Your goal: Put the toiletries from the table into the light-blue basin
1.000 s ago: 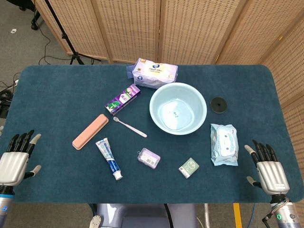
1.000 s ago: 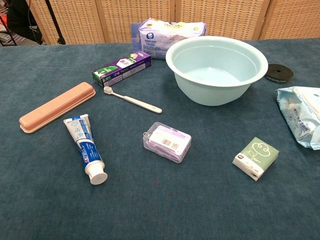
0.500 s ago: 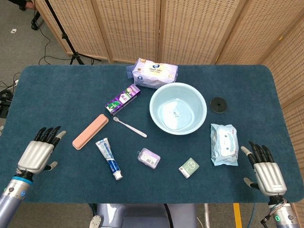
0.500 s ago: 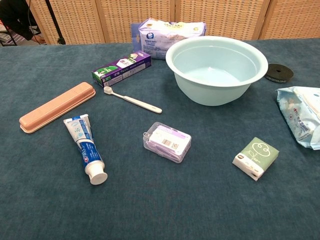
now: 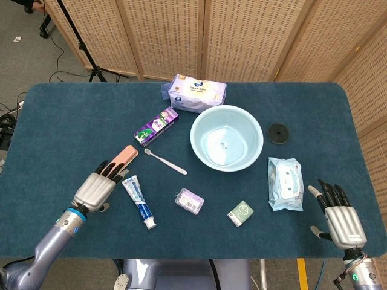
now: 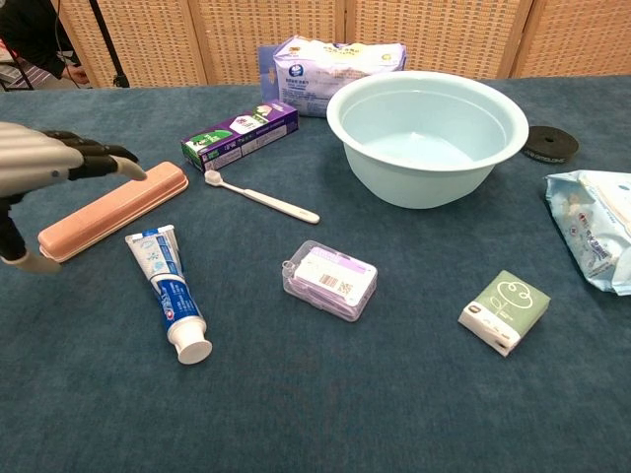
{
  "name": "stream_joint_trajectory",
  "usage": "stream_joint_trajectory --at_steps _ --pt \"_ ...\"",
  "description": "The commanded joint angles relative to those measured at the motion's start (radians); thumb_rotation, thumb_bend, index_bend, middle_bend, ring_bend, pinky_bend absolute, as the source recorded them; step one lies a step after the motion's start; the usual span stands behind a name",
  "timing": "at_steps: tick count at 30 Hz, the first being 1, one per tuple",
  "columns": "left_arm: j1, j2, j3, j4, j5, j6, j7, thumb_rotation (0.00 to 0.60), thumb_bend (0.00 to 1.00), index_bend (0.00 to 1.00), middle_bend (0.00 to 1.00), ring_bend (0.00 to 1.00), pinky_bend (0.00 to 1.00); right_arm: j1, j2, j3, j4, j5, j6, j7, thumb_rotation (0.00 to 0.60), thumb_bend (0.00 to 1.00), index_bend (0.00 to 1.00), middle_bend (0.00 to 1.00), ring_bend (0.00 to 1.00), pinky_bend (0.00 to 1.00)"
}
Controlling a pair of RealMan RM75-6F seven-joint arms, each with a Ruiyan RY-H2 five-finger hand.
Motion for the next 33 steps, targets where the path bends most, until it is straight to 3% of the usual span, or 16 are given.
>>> stream_joint_trajectory --at_steps 1,12,20,25,33 --pt "-0.041 -0.058 0.018 0.020 -0.051 -0.006 0.057 0.600 0.17 0.04 0.00 0.00 0.00 -0.002 0.006 0.003 -0.001 0.003 0.003 0.014 0.600 0.16 0.12 0.00 0.00 0.00" --pt "-0.111 -0.180 0.055 0.035 -0.151 0.049 0.170 0.600 0.18 0.17 0.00 0.00 0.01 -0.008 0.033 0.007 -0.007 -0.006 0.020 0.082 0.600 0.16 0.12 0.00 0.00 0.00" --pt "-0.137 -0.247 0.086 0.085 -0.179 0.082 0.199 0.600 0.18 0.29 0.05 0.08 0.07 -0.010 0.043 0.007 -0.010 -0.012 0.026 0.105 0.600 0.17 0.12 0.00 0.00 0.00" --pt "-0.139 -0.294 0.106 0.149 -0.134 0.111 0.194 0.600 0.21 0.38 0.11 0.16 0.15 -0.010 0.045 0.008 -0.009 -0.011 0.024 0.111 0.600 0.18 0.12 0.00 0.00 0.00" --pt "-0.119 -0.362 0.143 0.276 0.025 0.174 0.159 0.600 0.27 0.65 0.31 0.35 0.30 -0.010 0.045 0.007 -0.008 -0.011 0.022 0.115 0.600 0.18 0.12 0.00 0.00 0.00"
